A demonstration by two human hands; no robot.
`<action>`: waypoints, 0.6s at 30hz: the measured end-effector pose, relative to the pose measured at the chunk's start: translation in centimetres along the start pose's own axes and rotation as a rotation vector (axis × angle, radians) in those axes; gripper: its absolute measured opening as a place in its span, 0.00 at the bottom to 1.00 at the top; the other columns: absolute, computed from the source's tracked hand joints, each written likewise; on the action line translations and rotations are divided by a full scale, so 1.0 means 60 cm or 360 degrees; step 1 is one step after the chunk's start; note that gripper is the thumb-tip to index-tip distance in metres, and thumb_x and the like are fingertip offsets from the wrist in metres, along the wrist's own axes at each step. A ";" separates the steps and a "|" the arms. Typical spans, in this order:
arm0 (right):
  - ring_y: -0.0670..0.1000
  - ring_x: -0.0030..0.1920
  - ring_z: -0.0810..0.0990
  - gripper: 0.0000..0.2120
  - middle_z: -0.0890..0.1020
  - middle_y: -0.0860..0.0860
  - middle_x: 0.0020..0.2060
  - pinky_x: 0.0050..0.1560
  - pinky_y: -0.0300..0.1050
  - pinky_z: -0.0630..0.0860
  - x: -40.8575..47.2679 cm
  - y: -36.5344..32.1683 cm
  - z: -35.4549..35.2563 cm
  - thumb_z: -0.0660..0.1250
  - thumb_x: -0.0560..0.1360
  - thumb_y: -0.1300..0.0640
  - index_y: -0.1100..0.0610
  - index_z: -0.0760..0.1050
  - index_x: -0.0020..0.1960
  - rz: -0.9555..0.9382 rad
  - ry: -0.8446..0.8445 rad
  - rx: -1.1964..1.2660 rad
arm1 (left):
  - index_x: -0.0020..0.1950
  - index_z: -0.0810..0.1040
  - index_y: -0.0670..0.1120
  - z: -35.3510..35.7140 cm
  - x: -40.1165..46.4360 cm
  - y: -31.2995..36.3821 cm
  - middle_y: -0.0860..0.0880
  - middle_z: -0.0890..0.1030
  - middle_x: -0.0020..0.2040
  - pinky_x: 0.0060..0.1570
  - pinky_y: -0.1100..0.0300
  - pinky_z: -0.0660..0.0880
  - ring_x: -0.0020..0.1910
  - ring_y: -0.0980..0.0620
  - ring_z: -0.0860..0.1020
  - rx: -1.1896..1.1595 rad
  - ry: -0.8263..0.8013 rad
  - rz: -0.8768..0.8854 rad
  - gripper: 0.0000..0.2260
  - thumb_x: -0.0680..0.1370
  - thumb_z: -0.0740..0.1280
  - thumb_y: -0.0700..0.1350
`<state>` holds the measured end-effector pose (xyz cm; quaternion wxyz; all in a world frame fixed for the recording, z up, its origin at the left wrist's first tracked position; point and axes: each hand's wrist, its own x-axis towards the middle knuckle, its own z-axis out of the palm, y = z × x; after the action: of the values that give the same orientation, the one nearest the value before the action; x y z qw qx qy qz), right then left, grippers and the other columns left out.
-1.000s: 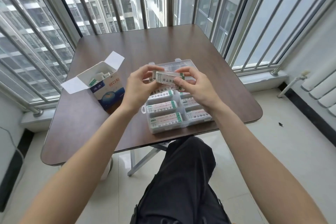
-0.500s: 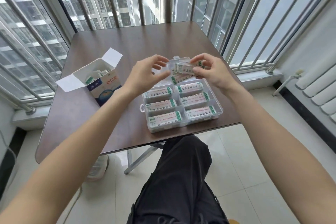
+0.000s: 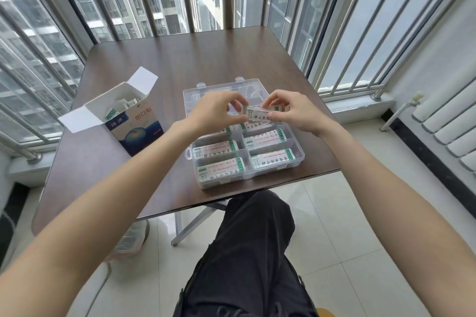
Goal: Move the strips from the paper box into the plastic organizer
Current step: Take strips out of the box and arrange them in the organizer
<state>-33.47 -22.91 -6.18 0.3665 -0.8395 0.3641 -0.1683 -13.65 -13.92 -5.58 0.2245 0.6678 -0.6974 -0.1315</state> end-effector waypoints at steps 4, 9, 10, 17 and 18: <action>0.50 0.39 0.72 0.07 0.80 0.46 0.45 0.38 0.36 0.69 0.003 0.006 -0.005 0.71 0.72 0.58 0.52 0.78 0.50 -0.0042 -0.0010 -0.0018 | 0.57 0.77 0.51 -0.003 0.002 0.002 0.56 0.79 0.46 0.42 0.60 0.69 0.43 0.55 0.74 -0.0010 -0.0053 0.0003 0.17 0.70 0.74 0.50; 0.52 0.42 0.78 0.08 0.82 0.48 0.45 0.44 0.39 0.74 0.002 0.018 -0.008 0.70 0.73 0.58 0.51 0.78 0.51 -0.0060 0.0042 0.0043 | 0.54 0.77 0.49 0.005 0.010 0.006 0.54 0.81 0.45 0.36 0.63 0.68 0.39 0.55 0.73 0.0023 -0.0055 0.0038 0.17 0.69 0.74 0.52; 0.50 0.40 0.78 0.07 0.83 0.48 0.44 0.44 0.39 0.74 0.001 0.017 -0.008 0.70 0.73 0.58 0.50 0.78 0.50 -0.0070 0.0017 0.0055 | 0.54 0.77 0.49 0.005 0.011 0.005 0.54 0.80 0.46 0.36 0.62 0.67 0.40 0.55 0.73 0.0051 -0.0058 0.0046 0.18 0.69 0.74 0.54; 0.52 0.41 0.73 0.04 0.83 0.44 0.42 0.45 0.41 0.70 0.008 0.004 -0.003 0.70 0.73 0.54 0.47 0.81 0.46 -0.0150 -0.0087 -0.0134 | 0.52 0.80 0.51 -0.009 0.012 0.000 0.57 0.79 0.46 0.47 0.56 0.73 0.43 0.56 0.74 0.0050 0.0072 0.0086 0.09 0.78 0.64 0.53; 0.51 0.42 0.74 0.04 0.83 0.45 0.43 0.45 0.39 0.70 0.009 0.003 -0.002 0.70 0.73 0.54 0.47 0.82 0.47 -0.0177 -0.0091 -0.0183 | 0.53 0.80 0.51 -0.009 0.012 0.003 0.57 0.79 0.46 0.47 0.56 0.74 0.43 0.56 0.75 0.0081 0.0044 0.0102 0.09 0.78 0.64 0.53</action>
<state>-33.24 -23.44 -6.24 0.3182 -0.8825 0.3153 -0.1432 -13.53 -14.56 -4.94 0.2211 0.6523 -0.7184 -0.0973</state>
